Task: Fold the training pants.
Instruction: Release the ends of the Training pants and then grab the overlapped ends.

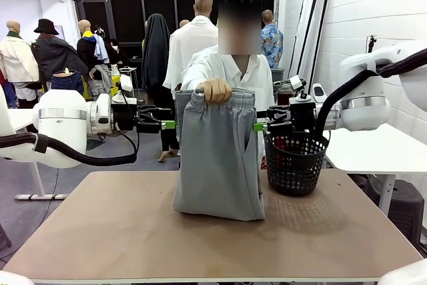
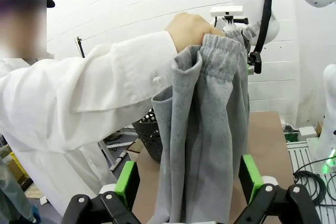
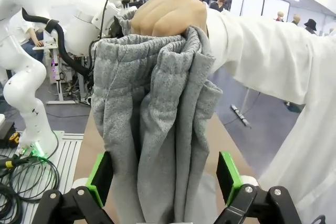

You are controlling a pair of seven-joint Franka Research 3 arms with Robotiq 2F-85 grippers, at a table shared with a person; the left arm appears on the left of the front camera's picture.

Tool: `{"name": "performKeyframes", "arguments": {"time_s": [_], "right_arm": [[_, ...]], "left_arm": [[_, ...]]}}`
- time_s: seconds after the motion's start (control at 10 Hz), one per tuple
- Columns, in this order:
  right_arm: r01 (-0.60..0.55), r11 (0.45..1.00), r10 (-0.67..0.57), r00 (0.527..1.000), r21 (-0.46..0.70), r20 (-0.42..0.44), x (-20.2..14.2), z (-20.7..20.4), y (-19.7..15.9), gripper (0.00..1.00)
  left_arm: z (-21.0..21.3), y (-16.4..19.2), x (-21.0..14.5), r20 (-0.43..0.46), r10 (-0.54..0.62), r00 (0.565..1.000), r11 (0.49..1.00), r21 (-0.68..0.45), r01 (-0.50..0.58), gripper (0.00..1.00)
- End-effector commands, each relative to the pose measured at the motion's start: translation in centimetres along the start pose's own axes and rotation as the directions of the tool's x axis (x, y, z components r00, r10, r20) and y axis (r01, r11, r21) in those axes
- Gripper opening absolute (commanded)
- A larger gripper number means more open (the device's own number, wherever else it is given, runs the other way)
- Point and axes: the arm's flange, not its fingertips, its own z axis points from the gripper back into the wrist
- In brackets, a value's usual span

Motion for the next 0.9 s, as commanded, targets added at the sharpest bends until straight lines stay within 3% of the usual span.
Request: {"name": "performKeyframes", "arguments": {"time_s": [0.0, 0.3, 0.8], "right_arm": [[0.016, 1.0, -0.016, 1.0, -0.003, 0.018, -0.1, -0.5, 0.6, 1.0], [0.026, 0.998, -0.027, 1.0, 0.065, 0.015, 0.0, -0.2, 0.8, 1.0], [0.063, 0.987, -0.056, 0.997, 0.146, -0.049, 0.0, -0.2, 1.4, 1.0]], "left_arm": [[0.4, 0.4, -1.1, 0.006, -0.023, 1.0, 0.999, -0.025, 0.023, 1.0], [0.2, 0.7, -1.4, 0.022, -0.037, 0.999, 0.993, -0.115, 0.039, 1.0], [-2.0, 1.0, -1.7, 0.031, -0.047, 0.998, 0.991, -0.125, 0.05, 1.0]]}}
